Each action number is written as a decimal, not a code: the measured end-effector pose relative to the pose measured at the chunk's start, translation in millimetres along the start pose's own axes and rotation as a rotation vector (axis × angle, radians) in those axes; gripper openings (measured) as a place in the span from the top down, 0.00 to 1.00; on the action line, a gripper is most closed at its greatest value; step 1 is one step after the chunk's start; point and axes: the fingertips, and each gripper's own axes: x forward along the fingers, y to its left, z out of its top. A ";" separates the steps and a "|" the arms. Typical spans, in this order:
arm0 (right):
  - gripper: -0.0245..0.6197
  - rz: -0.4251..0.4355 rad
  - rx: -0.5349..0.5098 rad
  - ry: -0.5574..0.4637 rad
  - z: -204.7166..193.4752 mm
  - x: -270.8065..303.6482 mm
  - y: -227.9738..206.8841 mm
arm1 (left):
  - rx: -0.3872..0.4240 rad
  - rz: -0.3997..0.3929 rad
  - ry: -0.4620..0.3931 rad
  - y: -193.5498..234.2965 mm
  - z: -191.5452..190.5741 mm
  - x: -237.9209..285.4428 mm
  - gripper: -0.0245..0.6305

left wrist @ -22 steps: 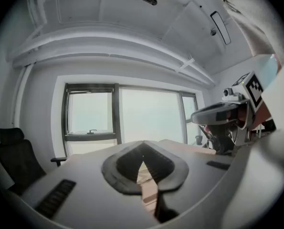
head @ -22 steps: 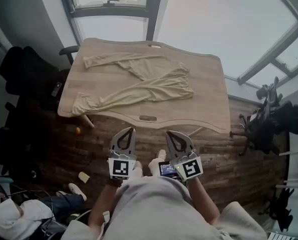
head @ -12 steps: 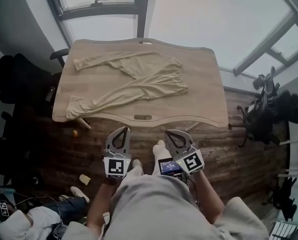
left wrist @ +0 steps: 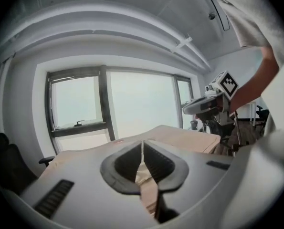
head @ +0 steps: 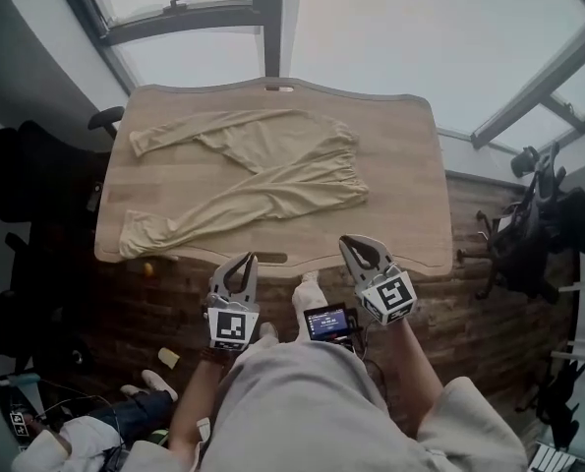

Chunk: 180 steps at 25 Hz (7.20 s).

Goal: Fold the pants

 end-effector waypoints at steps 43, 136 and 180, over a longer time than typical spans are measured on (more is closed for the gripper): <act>0.72 0.066 0.526 0.535 -229.8 269.5 -412.0 | 0.409 -0.550 0.479 -183.2 -134.9 377.8 0.95; 0.79 0.313 -0.176 0.711 -185.0 216.5 -172.9 | -0.392 -0.001 0.620 396.9 -260.7 328.7 0.68; 0.68 0.455 -0.206 0.938 -235.0 90.3 -184.1 | -0.205 -0.598 0.981 281.0 -314.9 156.9 0.49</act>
